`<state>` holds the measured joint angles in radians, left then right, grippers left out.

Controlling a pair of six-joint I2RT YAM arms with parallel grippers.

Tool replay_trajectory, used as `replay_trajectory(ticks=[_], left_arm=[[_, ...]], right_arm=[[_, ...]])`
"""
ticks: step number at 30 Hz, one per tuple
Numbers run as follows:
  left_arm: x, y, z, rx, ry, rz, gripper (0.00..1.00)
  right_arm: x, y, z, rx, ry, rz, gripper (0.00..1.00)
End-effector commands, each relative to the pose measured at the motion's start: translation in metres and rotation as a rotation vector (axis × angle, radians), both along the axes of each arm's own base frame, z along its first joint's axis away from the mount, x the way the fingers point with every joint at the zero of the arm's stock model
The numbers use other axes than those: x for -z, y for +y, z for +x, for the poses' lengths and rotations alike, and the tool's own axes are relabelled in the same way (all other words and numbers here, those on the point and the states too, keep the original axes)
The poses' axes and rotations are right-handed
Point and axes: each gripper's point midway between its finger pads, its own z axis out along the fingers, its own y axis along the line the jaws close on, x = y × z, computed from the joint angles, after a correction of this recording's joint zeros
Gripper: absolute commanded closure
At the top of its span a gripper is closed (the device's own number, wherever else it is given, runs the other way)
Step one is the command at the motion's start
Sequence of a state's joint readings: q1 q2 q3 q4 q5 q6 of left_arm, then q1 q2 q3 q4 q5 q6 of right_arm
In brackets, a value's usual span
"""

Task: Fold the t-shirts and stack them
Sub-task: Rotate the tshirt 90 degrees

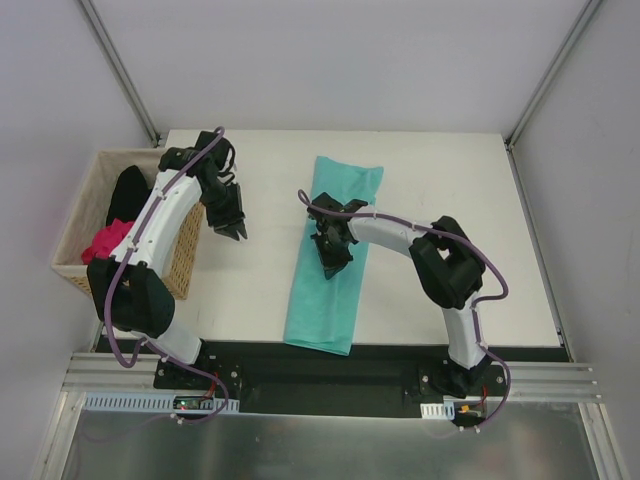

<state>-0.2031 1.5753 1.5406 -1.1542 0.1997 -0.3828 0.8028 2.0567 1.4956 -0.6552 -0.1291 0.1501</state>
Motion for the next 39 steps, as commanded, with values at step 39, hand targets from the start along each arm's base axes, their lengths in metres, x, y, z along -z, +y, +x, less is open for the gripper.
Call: replay_trajectory(ticks=[39], left_arm=[[-0.008, -0.015, 0.05, 0.034, 0.003, -0.018, 0.78]], right_arm=[[-0.069, -0.08, 0.114, 0.156, -0.108, -0.077, 0.77]])
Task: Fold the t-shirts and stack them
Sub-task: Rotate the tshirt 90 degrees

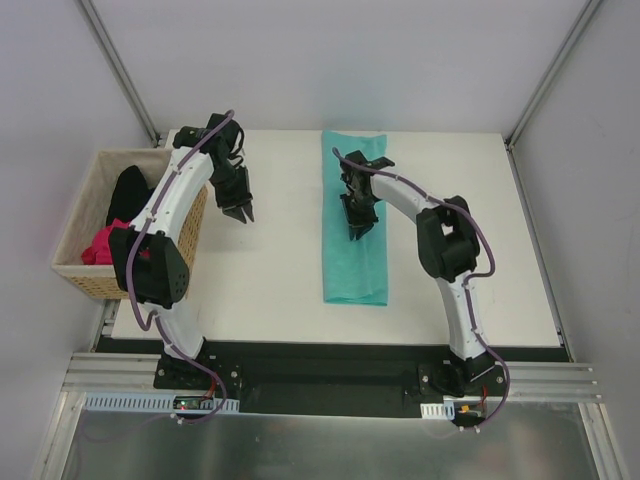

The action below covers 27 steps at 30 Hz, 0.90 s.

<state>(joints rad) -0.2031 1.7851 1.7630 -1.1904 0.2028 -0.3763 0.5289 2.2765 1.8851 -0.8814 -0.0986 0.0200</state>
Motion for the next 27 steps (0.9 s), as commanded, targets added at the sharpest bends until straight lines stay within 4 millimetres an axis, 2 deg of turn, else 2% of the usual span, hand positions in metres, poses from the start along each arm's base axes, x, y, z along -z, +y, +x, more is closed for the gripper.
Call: replay_trajectory(ticks=[1, 2, 3, 4, 5, 6, 7, 9, 14, 15, 17, 18, 19, 21, 22, 27], left_arm=[[-0.01, -0.007, 0.003, 0.03, -0.019, -0.024, 0.78], [-0.009, -0.007, 0.004, 0.031, -0.018, -0.027, 0.78], [-0.008, -0.011, 0.005, 0.036, -0.017, -0.036, 0.78], [-0.006, -0.012, 0.004, 0.04, -0.016, -0.041, 0.78], [-0.004, -0.015, 0.004, 0.044, -0.012, -0.043, 0.78], [-0.002, -0.021, 0.004, 0.059, -0.011, -0.054, 0.78], [0.0, -0.023, 0.003, 0.065, -0.007, -0.056, 0.78], [0.005, -0.033, 0.001, 0.091, 0.002, -0.056, 0.78], [0.001, -0.049, 0.001, 0.123, -0.036, -0.065, 0.76], [0.002, -0.051, -0.001, 0.129, -0.038, -0.069, 0.75], [0.004, -0.06, -0.004, 0.137, -0.041, -0.105, 0.76], [0.006, -0.064, -0.006, 0.142, -0.036, -0.123, 0.76], [0.008, -0.067, -0.007, 0.139, -0.03, -0.134, 0.76], [0.016, -0.075, -0.012, 0.154, -0.01, -0.155, 0.76], [0.019, -0.078, -0.014, 0.158, -0.001, -0.157, 0.76], [0.041, -0.1, -0.029, 0.226, 0.044, -0.124, 0.75]], right_arm=[[-0.066, -0.016, -0.007, 0.003, -0.121, -0.034, 0.77], [-0.075, -0.024, -0.005, 0.018, -0.163, -0.068, 0.76], [-0.092, -0.029, -0.005, 0.035, -0.212, -0.073, 0.69], [-0.1, -0.039, -0.002, 0.055, -0.266, -0.122, 0.64], [-0.099, -0.049, -0.006, 0.068, -0.277, -0.155, 0.56], [-0.11, -0.056, -0.007, 0.086, -0.318, -0.164, 0.43], [-0.112, -0.065, -0.004, 0.103, -0.352, -0.2, 0.41], [-0.106, -0.076, -0.011, 0.111, -0.349, -0.243, 0.38], [-0.097, -0.088, -0.029, 0.146, -0.314, -0.255, 0.42], [-0.087, -0.092, -0.04, 0.149, -0.28, -0.264, 0.44], [-0.087, -0.093, -0.05, 0.19, -0.277, -0.232, 0.46], [-0.072, -0.098, -0.068, 0.195, -0.226, -0.235, 0.46], [-0.068, -0.096, -0.072, 0.206, -0.224, -0.214, 0.47], [-0.063, -0.095, -0.087, 0.23, -0.207, -0.181, 0.48], [-0.05, -0.101, -0.098, 0.234, -0.182, -0.199, 0.48], [-0.045, -0.105, -0.118, 0.247, -0.181, -0.214, 0.48]])
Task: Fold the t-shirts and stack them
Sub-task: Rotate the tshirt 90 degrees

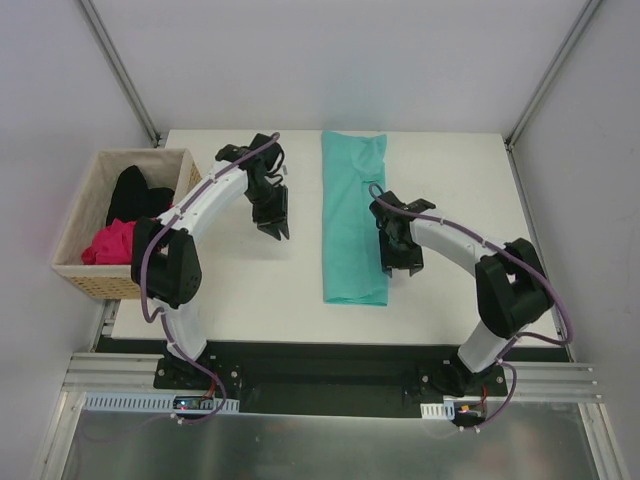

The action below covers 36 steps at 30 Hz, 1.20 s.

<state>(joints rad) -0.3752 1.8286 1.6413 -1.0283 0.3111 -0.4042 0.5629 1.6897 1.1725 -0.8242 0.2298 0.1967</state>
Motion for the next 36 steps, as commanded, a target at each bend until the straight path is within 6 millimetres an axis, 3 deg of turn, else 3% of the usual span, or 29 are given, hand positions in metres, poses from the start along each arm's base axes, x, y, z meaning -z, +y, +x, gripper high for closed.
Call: replay_trajectory(ticks=[1, 7, 14, 29, 36], left_arm=[[0.009, -0.027, -0.013, 0.07, 0.011, -0.01, 0.75], [0.032, -0.051, -0.033, 0.151, 0.064, 0.026, 0.74], [0.047, -0.063, -0.05, 0.189, 0.1, 0.055, 0.75], [0.03, -0.061, -0.037, 0.151, 0.027, 0.063, 0.75], [0.022, -0.05, -0.036, 0.149, 0.013, 0.072, 0.75]], right_arm=[[-0.016, 0.011, -0.004, 0.042, -0.087, 0.062, 0.48], [-0.015, 0.021, -0.016, 0.026, -0.083, 0.066, 0.42], [-0.013, 0.044, -0.024, -0.03, -0.063, 0.086, 0.43], [-0.005, 0.082, -0.023, -0.113, -0.021, 0.099, 0.45], [0.009, 0.086, -0.034, -0.099, 0.004, 0.105, 0.46]])
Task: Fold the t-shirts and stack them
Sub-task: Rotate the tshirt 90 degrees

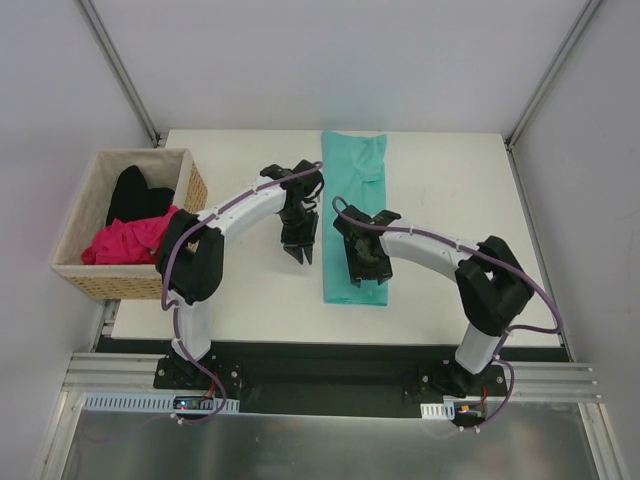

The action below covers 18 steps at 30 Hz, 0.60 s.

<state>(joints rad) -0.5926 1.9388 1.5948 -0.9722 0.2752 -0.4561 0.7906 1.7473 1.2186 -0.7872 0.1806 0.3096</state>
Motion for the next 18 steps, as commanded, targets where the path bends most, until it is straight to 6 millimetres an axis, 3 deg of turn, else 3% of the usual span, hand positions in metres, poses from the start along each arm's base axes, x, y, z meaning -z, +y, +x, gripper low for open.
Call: replay_trajectory(ticks=[1, 6, 10, 13, 18], left_arm=[[-0.032, 0.012, 0.008, -0.018, -0.078, -0.009, 0.75], [-0.042, 0.02, 0.009, -0.021, -0.095, -0.005, 0.75], [-0.044, 0.024, 0.008, -0.024, -0.092, 0.012, 0.75], [-0.045, 0.027, 0.008, -0.024, -0.093, 0.021, 0.75], [-0.047, 0.027, 0.009, -0.016, -0.1, 0.022, 0.75]], right_arm=[[0.004, 0.007, -0.006, 0.033, 0.006, 0.025, 0.47], [0.014, 0.008, -0.011, 0.045, 0.02, 0.026, 0.58], [0.018, 0.011, -0.014, 0.046, 0.033, 0.022, 0.86], [0.019, 0.012, -0.014, 0.054, 0.031, 0.021, 0.99], [0.009, 0.01, -0.012, 0.053, 0.0, 0.003, 0.99]])
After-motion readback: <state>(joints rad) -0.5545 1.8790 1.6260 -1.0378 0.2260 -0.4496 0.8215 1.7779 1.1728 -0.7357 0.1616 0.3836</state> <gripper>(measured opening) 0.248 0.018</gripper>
